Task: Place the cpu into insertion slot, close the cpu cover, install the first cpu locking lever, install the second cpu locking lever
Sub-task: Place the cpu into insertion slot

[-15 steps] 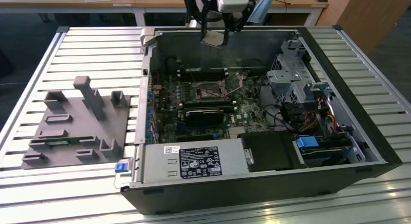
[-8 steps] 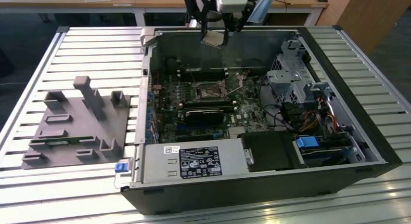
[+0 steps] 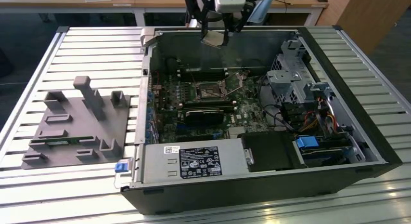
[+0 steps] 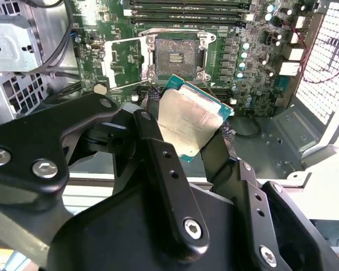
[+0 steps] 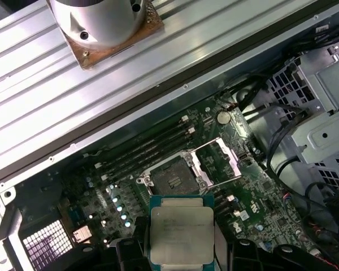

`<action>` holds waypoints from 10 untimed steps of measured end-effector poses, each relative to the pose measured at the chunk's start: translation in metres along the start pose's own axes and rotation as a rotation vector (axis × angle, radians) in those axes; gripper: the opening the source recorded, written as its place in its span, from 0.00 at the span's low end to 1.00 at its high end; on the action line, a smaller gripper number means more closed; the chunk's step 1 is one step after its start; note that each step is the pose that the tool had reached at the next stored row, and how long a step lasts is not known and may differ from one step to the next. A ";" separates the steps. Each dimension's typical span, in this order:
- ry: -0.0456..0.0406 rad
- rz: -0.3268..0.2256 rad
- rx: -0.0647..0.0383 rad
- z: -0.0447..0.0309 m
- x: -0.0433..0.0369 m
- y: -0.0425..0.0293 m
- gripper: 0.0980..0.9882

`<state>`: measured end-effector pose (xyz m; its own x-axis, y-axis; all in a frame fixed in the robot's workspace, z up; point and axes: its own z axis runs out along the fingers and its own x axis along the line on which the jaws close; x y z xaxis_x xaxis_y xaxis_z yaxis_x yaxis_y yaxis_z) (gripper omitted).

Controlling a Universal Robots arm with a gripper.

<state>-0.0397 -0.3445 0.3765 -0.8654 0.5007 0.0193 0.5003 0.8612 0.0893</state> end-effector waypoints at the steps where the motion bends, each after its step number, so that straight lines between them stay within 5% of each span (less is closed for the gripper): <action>1: -0.0007 0.008 0.000 0.0001 0.0000 0.0000 0.50; 10: -0.0059 0.066 -0.001 0.0005 0.0000 -0.0001 0.50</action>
<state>-0.0397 -0.3445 0.3760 -0.8304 0.5569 0.0193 0.5562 0.8262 0.0893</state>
